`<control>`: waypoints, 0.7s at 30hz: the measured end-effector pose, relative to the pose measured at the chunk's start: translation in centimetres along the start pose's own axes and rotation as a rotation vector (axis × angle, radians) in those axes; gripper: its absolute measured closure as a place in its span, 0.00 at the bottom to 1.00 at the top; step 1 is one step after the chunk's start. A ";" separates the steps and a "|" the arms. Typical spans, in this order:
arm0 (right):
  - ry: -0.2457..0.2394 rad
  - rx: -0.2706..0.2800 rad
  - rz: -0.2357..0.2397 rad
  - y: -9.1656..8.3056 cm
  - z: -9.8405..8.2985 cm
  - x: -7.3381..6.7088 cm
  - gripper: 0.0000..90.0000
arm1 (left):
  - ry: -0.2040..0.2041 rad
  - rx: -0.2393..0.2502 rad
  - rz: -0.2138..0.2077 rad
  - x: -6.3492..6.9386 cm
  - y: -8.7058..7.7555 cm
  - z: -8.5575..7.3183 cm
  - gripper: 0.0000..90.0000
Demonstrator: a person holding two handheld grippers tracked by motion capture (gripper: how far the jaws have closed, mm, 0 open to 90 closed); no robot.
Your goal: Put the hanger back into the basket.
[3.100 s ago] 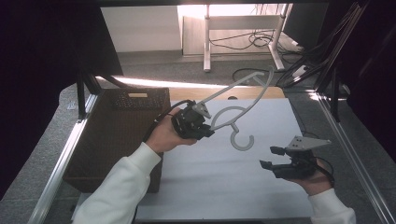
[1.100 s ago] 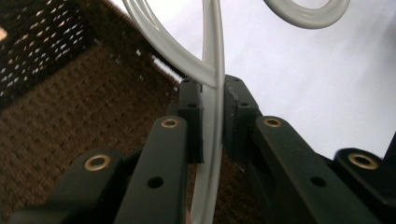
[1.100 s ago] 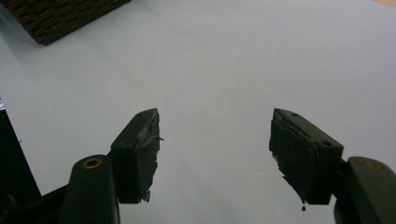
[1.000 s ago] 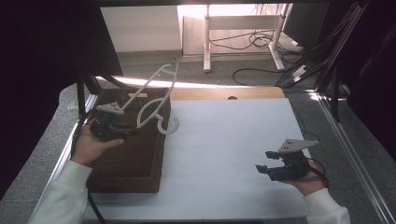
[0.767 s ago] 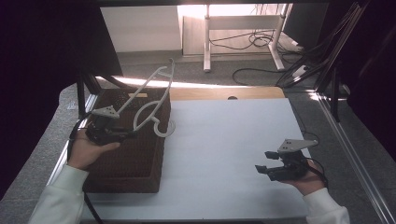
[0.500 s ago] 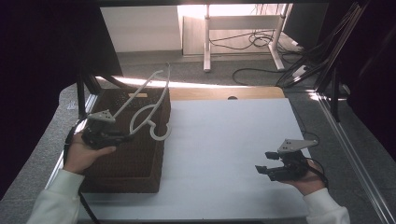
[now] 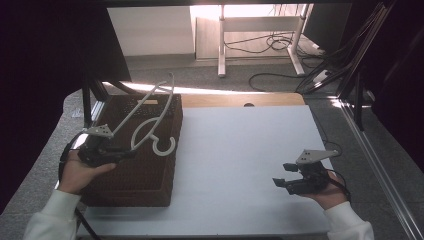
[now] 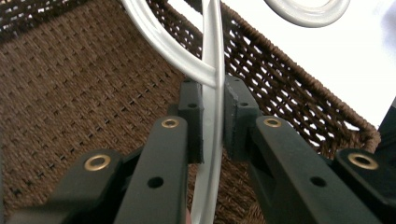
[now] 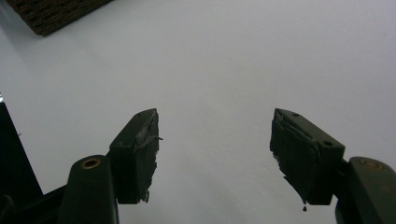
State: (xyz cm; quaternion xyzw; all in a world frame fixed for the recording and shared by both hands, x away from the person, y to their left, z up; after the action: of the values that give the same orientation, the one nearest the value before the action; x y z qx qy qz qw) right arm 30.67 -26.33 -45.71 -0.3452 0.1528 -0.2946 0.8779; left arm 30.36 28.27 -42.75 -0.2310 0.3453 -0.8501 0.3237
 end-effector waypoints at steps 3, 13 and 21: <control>0.000 -0.003 -0.001 0.0 0.0 0.0 0.36 | -0.013 -0.006 -0.010 -0.2 0.1 -0.4 0.89; -0.003 -0.007 -0.001 0.1 0.0 0.1 0.36 | -0.034 -0.050 -0.020 -0.6 0.7 -1.5 0.89; -0.003 -0.006 -0.002 0.1 0.0 0.1 0.36 | -0.108 -0.031 -0.015 -1.6 0.9 -1.8 0.65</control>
State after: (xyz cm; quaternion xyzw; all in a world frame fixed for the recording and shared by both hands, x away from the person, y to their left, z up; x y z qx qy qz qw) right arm 30.76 -26.37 -45.81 -0.3486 0.1521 -0.2944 0.8767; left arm 30.67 29.75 -44.85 -0.2840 0.3386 -0.8335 0.3317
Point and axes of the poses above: each handheld gripper's, and its own axes: y roughly forward along the jaws, z roughly out of its top, x roughly to its right, the point moved 3 cm from there along y, roughly forward along the jaws, and after that the axes turned 1 degree about y, right-handed, at the moved point
